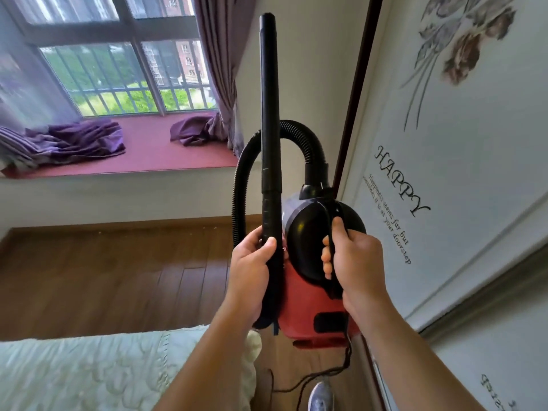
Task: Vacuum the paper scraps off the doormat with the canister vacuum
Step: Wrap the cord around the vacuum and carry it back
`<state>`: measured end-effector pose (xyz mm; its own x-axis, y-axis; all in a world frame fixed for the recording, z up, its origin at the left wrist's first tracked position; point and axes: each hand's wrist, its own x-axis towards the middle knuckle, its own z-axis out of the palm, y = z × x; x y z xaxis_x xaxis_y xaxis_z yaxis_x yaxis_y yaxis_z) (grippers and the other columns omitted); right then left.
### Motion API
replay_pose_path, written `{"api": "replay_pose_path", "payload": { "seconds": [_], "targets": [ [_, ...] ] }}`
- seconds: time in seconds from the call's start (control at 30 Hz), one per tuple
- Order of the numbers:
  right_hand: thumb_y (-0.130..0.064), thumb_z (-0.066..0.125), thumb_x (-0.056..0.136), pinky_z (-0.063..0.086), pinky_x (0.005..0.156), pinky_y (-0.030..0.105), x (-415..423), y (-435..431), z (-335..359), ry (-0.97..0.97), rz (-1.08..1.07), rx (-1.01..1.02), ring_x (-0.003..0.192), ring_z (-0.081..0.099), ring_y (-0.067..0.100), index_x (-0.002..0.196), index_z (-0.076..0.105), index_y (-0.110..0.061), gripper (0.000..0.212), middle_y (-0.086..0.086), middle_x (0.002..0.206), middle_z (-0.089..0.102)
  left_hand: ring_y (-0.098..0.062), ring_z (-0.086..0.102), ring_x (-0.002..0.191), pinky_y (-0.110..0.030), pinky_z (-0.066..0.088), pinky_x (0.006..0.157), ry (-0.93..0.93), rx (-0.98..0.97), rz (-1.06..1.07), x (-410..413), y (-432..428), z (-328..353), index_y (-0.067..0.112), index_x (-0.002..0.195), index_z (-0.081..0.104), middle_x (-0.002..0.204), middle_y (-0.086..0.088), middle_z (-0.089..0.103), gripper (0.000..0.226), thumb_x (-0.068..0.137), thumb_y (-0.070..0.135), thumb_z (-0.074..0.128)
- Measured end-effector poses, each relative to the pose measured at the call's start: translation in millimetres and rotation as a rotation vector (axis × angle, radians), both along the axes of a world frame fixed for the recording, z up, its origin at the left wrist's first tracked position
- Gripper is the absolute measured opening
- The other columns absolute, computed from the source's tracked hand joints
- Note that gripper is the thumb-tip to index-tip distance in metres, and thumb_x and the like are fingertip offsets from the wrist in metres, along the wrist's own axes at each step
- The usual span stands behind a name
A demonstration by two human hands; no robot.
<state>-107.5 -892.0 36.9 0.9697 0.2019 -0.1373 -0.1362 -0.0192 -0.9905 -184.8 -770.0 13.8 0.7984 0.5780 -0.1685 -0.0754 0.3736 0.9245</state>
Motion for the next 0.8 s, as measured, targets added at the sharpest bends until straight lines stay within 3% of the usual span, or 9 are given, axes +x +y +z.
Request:
{"api": "replay_pose_path", "payload": {
  "seconds": [0.07, 0.23, 0.47, 0.8],
  "targets": [
    [-0.030, 0.051, 0.104, 0.039, 0.039, 0.026, 35, 8, -4, 0.011, 0.008, -0.005, 0.039, 0.046, 0.016, 0.067, 0.062, -0.004, 0.046, 0.005, 0.048, 0.053, -0.034, 0.060, 0.082, -0.045, 0.050, 0.080, 0.022, 0.000, 0.013, 36, 7, -2, 0.007, 0.113, 0.071, 0.092, -0.022, 0.066, 0.025, 0.101, 0.004, 0.049],
    [-0.031, 0.051, 0.104, 0.039, 0.040, 0.026, 111, 26, -11, 0.028, 0.030, -0.025, 0.039, 0.046, 0.016, 0.067, 0.061, -0.004, 0.047, 0.004, 0.048, 0.053, -0.025, 0.065, 0.071, -0.033, 0.055, 0.067, 0.044, 0.003, 0.017, 109, 23, -6, 0.013, 0.105, 0.075, 0.085, -0.015, 0.069, 0.030, 0.102, 0.002, 0.047],
    [-0.031, 0.050, 0.104, 0.037, 0.041, 0.027, 188, 53, -31, 0.090, 0.026, -0.059, 0.040, 0.044, 0.016, 0.067, 0.059, -0.005, 0.047, 0.003, 0.047, 0.052, -0.024, 0.062, 0.071, -0.033, 0.054, 0.067, 0.083, -0.031, -0.005, 183, 48, -24, 0.017, 0.099, 0.076, 0.082, -0.013, 0.068, 0.032, 0.103, 0.003, 0.047],
    [-0.032, 0.051, 0.104, 0.037, 0.042, 0.028, 282, 124, -75, 0.144, -0.047, -0.165, 0.040, 0.044, 0.017, 0.068, 0.060, -0.004, 0.047, 0.004, 0.048, 0.052, -0.022, 0.065, 0.072, -0.032, 0.055, 0.066, 0.158, -0.104, -0.073, 282, 123, -76, 0.018, 0.107, 0.074, 0.083, -0.011, 0.070, 0.029, 0.103, 0.005, 0.048]
  ]
}}
